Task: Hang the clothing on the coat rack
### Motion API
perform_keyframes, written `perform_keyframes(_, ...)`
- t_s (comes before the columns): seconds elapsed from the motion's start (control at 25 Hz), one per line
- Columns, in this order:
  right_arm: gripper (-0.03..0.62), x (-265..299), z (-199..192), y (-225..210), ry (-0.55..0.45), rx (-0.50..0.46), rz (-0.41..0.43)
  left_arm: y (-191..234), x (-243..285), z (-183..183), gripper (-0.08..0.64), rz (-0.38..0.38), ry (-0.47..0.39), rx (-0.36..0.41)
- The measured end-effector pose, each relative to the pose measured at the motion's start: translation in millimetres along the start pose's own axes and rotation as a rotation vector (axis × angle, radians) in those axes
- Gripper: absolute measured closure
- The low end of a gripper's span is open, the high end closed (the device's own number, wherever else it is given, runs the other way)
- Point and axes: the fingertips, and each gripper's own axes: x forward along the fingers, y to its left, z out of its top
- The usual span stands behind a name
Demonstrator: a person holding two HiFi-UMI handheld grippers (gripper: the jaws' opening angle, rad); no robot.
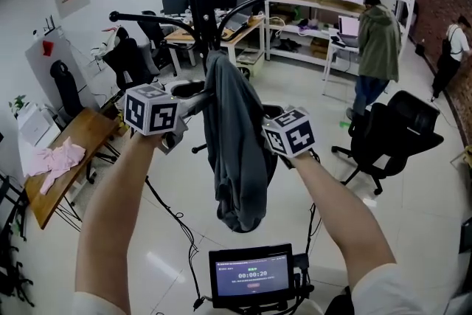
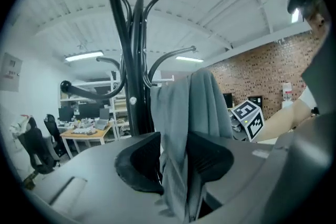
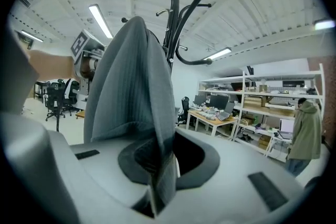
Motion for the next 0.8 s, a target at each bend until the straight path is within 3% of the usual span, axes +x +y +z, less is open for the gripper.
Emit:
perform_keyframes(0.36,0.560,-1.6,-2.8,10.2,0.000,-0.003,-0.013,3.7,-35.8,-30.0,0.404,0.083,-0.192,-0.175)
perform_keyframes(0.56,0.554,-3.6,-4.2,14.4,-0.031,0.027,-0.001,-10.8,-53.4,-45.6,0.457,0.120,-0.297,-0.266)
perform_keyframes(0.8,0.520,-13.0,-1.8,7.2,-0.078,0.006,-0.065,-40.0,-65.5,-65.2,0.468,0.113,-0.353,-0.311)
